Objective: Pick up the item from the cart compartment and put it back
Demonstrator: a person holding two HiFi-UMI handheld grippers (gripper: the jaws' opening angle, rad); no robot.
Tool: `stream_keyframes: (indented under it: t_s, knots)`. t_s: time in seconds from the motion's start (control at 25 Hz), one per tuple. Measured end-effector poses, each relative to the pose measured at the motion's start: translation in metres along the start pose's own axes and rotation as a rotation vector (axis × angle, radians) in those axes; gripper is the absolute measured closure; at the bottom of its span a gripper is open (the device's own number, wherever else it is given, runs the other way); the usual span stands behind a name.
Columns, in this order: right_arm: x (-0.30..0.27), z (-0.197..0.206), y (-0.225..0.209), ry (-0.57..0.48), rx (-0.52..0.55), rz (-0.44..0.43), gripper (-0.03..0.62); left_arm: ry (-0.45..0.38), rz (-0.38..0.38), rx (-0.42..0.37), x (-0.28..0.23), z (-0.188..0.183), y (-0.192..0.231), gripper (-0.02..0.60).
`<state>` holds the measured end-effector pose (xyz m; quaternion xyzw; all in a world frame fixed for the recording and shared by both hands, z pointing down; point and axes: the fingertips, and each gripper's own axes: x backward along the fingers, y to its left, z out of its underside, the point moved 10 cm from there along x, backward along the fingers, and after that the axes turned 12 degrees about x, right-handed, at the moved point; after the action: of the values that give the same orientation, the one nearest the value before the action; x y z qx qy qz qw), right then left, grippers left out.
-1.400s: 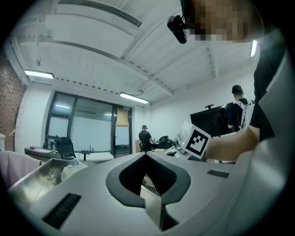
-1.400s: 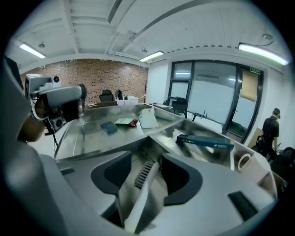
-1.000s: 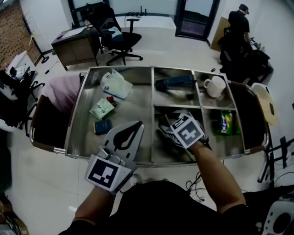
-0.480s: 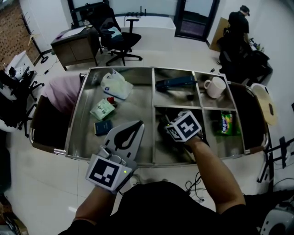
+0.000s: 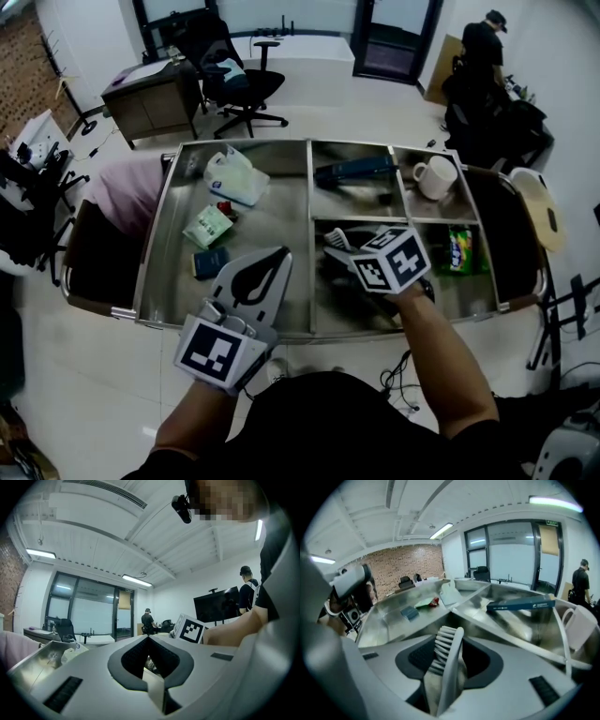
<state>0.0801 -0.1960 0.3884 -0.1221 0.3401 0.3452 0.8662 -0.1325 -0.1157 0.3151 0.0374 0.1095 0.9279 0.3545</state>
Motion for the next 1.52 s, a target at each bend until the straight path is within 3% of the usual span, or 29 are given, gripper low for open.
stream_keyframes:
  t_s: [0.24, 0.52, 0.76, 1.16, 1.52]
  knots:
    - [0.059, -0.012, 0.002, -0.276, -0.039, 0.066, 0.421, -0.006, 0.003, -0.011, 0.003, -0.002, -0.006, 0.581]
    - [0.129, -0.034, 0.020, -0.630, 0.051, 0.135, 0.426, -0.025, 0.016, -0.033, 0.000, -0.009, -0.023, 0.581]
    - [0.172, -0.036, 0.029, -0.854, 0.038, 0.128, 0.427, -0.048, 0.012, -0.043, 0.001, -0.016, -0.035, 0.581]
    - [0.203, -0.036, 0.037, -0.930, -0.001, 0.094, 0.427, -0.067, 0.029, -0.001, 0.004, -0.023, -0.050, 0.581]
    - [0.251, -0.026, 0.052, -1.033, -0.026, 0.056, 0.427, -0.078, 0.026, -0.022, 0.010, -0.026, -0.069, 0.581]
